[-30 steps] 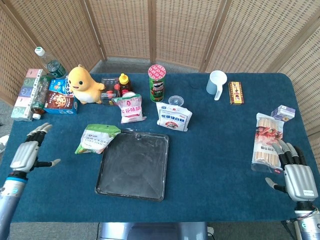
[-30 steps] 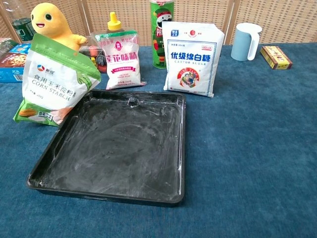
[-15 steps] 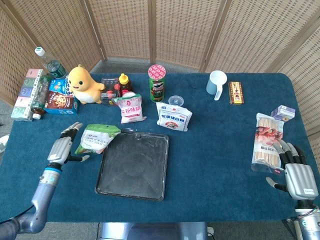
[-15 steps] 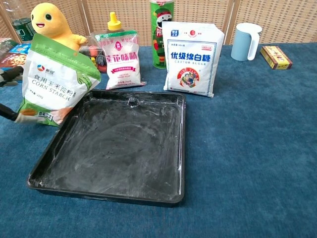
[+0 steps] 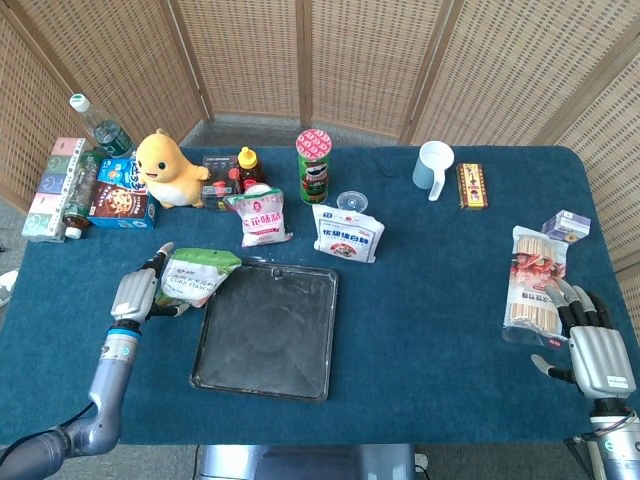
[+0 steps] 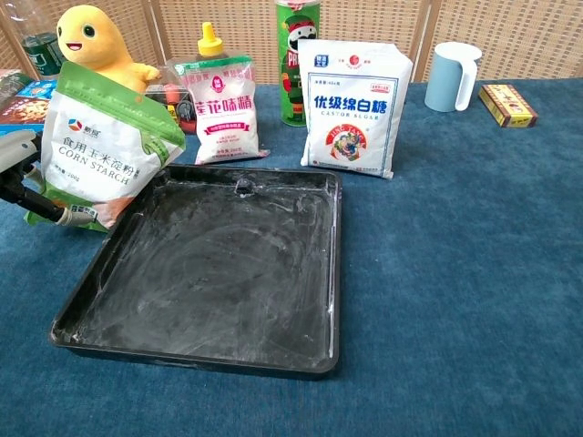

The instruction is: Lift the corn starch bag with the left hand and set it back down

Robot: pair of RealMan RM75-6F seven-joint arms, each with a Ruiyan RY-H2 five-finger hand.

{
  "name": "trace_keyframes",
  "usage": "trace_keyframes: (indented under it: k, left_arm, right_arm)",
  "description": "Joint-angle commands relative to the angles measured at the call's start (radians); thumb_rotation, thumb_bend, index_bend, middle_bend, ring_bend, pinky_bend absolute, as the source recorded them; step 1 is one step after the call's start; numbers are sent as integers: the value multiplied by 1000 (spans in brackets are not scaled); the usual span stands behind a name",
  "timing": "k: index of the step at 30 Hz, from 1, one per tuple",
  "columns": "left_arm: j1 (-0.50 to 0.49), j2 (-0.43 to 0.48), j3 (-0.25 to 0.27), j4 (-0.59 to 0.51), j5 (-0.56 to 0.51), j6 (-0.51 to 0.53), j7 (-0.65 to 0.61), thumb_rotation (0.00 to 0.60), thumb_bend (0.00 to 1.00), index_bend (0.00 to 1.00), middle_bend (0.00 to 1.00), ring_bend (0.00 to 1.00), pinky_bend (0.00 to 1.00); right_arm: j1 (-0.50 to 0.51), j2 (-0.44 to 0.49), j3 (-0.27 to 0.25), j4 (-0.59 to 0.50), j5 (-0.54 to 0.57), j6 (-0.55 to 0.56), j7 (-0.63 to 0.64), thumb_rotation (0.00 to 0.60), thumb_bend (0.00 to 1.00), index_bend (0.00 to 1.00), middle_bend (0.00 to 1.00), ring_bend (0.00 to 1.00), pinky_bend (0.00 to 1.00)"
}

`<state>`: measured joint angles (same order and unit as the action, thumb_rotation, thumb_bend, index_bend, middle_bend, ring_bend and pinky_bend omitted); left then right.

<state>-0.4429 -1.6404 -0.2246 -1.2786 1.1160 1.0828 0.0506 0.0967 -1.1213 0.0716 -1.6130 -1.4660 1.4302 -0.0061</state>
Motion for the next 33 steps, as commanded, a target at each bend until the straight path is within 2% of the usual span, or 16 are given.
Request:
trace_keyframes:
  k: [1, 7, 12, 14, 18, 23, 28, 33]
  left_arm:
    - [-9, -20, 1, 15, -7, 15, 36, 600, 215, 348, 376, 376, 461]
    - [-24, -54, 1, 48, 1, 41, 88, 600, 267, 512, 472, 468, 551]
    - [-34, -80, -8, 74, 6, 62, 107, 600, 335, 647, 597, 587, 651]
    - [-37, -86, -7, 87, 11, 69, 117, 600, 350, 672, 622, 610, 671]
    - [-35, -83, -3, 104, 36, 83, 93, 600, 361, 690, 640, 627, 679]
    - [-25, -40, 32, 116, 128, 111, 18, 600, 361, 695, 644, 631, 679]
    - [-31, 49, 85, 119, 273, 148, -76, 600, 362, 699, 646, 633, 680]
    - [-49, 135, 119, 112, 416, 232, -94, 600, 362, 711, 653, 637, 682]
  right_arm:
    - [2, 1, -3, -1, -3, -4, 4, 600, 1, 0, 0, 0, 38]
    - [3, 4, -7, -5, -5, -10, 3, 600, 0, 0, 0, 0, 38]
    - [4, 9, -10, -8, -5, -15, 10, 600, 0, 0, 0, 0, 38]
    - [4, 10, -11, -8, -7, -15, 13, 600, 0, 0, 0, 0, 38]
    - [5, 10, -11, -7, -8, -15, 17, 600, 0, 0, 0, 0, 38]
    - [5, 11, -12, -7, -8, -17, 21, 600, 0, 0, 0, 0, 38]
    - [5, 11, -12, -9, -7, -16, 22, 600, 0, 0, 0, 0, 38]
    - [5, 12, -13, -12, -8, -17, 22, 600, 0, 0, 0, 0, 38]
